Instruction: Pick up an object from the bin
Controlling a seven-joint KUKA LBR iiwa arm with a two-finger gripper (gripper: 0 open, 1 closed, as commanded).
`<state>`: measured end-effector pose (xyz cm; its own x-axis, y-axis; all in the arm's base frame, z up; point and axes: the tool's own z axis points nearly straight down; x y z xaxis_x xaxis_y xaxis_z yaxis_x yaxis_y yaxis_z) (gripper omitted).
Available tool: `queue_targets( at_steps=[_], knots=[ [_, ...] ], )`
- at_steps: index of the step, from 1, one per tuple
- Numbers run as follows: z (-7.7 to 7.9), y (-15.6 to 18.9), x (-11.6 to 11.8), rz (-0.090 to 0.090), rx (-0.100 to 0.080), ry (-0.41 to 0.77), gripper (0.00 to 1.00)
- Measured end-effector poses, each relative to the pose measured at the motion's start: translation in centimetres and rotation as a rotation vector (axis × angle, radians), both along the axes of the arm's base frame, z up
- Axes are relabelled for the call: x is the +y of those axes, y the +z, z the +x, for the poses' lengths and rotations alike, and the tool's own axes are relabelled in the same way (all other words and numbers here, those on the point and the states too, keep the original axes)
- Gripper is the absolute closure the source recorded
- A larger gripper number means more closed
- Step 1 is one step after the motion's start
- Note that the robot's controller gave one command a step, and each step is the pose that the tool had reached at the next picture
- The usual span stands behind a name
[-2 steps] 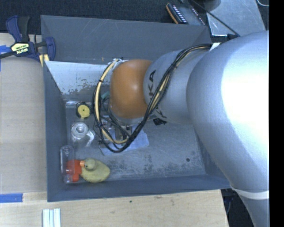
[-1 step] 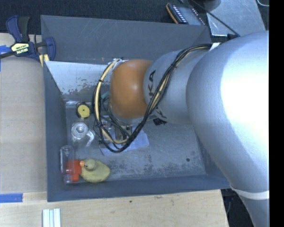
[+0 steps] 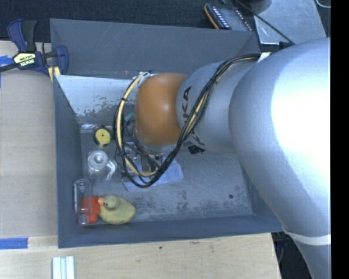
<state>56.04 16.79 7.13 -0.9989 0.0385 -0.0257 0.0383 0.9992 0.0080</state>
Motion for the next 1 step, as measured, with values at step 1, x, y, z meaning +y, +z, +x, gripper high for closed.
queue_targets(
  at_steps=[1],
  knots=[
    [0.12, 5.62, 0.12, -0.006, -0.004, 0.253, 1.0]
  ],
)
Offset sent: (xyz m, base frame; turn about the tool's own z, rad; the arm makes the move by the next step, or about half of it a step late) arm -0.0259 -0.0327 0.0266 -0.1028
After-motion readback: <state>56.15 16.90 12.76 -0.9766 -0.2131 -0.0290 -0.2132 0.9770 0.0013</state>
